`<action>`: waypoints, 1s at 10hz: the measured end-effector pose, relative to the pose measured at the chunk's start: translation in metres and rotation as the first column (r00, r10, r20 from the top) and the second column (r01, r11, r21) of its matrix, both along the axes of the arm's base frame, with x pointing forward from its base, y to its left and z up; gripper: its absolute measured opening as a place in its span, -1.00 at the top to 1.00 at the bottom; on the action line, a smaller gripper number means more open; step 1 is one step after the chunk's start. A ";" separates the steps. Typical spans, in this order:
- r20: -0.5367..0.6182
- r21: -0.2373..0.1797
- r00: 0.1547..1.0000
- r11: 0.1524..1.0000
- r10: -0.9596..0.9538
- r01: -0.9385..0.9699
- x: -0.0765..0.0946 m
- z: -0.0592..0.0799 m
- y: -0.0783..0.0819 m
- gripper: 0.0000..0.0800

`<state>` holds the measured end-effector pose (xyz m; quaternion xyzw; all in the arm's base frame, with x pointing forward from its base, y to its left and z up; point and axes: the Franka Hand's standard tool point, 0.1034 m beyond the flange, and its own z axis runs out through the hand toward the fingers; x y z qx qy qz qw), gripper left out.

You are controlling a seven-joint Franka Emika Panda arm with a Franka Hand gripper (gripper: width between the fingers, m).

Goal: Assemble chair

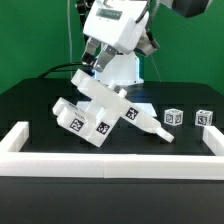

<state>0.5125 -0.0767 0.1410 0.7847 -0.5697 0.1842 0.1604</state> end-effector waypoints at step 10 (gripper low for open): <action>-0.001 -0.020 1.000 1.000 -0.014 0.014 -0.007 -0.007 -0.017 -0.62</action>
Offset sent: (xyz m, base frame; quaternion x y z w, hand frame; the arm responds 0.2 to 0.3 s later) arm -0.0021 0.0005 -0.0047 -0.0008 0.0083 -0.0053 1.0000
